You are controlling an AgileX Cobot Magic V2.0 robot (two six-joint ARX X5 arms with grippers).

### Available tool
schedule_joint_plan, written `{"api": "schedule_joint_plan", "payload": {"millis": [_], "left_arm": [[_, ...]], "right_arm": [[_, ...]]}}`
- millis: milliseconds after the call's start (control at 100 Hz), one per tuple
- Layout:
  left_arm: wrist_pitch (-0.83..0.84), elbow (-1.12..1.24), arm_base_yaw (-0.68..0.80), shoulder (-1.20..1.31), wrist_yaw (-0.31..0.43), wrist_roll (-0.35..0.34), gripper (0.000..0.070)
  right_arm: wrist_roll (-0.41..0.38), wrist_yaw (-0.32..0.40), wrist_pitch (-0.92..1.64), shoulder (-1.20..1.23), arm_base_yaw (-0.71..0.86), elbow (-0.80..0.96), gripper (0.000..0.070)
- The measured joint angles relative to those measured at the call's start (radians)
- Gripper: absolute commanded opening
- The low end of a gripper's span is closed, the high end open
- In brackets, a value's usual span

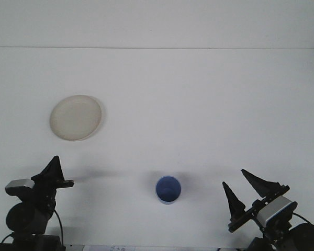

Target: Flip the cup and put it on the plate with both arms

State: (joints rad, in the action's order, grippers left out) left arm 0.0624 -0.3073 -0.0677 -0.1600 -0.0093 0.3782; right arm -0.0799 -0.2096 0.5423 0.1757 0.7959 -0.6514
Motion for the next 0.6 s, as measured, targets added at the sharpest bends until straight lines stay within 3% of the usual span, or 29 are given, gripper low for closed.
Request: {"api": "schedule_joint_plan", "payload": {"millis": [70, 140, 290, 380, 600], "left_arm": [[0.069, -0.124, 0.0, -0.103, 0.087, -0.045, 0.0329], [0.165, -0.246, -0.004, -0.223, 0.184, -0.106, 0.0436], [0.406, -0.51, -0.063, -0.497, 0.381, -0.196, 0.0464], [0.537, -0.65, -0.139, -0.65, 0.462, -0.226, 0.0464], [0.745, -0.911, -0.435, -0.961, 0.456, -0.277, 0.0464]], "right_arm": [[0.0, 0.0, 0.002, 0.0, 0.0, 0.0, 0.0438], [0.0, 0.0, 0.011, 0.0, 0.0, 0.0, 0.0438], [0.001, 0.0, 0.016, 0.0, 0.0, 0.0, 0.0437], [0.001, 0.0, 0.022, 0.0, 0.0, 0.0, 0.0437], [0.001, -0.002, 0.042, 0.0, 0.0, 0.0, 0.0437]]}}
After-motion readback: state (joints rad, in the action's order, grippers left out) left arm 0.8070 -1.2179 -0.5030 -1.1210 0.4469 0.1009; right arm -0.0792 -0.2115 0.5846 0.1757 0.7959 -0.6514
